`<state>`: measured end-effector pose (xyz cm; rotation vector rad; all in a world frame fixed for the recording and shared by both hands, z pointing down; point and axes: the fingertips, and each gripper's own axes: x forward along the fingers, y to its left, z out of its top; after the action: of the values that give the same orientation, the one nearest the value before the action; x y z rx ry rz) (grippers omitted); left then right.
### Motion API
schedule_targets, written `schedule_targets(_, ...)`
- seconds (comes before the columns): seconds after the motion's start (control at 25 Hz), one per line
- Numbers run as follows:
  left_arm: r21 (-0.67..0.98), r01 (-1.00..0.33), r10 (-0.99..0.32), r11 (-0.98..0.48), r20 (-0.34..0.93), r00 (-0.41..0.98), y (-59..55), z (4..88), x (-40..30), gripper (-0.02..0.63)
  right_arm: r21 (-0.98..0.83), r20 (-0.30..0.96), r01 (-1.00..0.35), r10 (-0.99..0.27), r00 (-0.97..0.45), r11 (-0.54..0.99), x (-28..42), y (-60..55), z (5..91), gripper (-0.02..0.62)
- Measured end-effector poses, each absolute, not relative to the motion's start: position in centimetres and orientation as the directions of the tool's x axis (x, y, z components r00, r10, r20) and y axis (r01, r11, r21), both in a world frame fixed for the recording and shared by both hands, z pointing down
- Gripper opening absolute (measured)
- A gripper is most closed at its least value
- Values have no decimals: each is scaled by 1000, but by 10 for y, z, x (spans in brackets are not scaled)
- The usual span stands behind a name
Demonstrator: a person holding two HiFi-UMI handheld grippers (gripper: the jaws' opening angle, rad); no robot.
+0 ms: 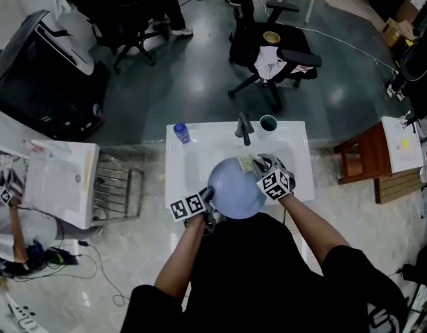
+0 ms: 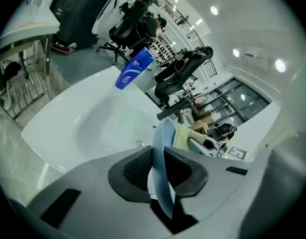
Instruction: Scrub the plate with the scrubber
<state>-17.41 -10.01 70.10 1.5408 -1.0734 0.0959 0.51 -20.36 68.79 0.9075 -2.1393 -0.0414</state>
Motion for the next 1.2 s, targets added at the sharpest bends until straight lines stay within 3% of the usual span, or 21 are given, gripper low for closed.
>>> schedule_targets(0.64,723,-669,-602,171,614,510,-105,693,-153,58,236,717,-557,-529,-454,796,61,-175,700,66)
schedule_targets(1.2,728,-648,-624,225,618,478,-104,698,-127,60,91,753,-626,-465,-465,774,99,-154,708,66)
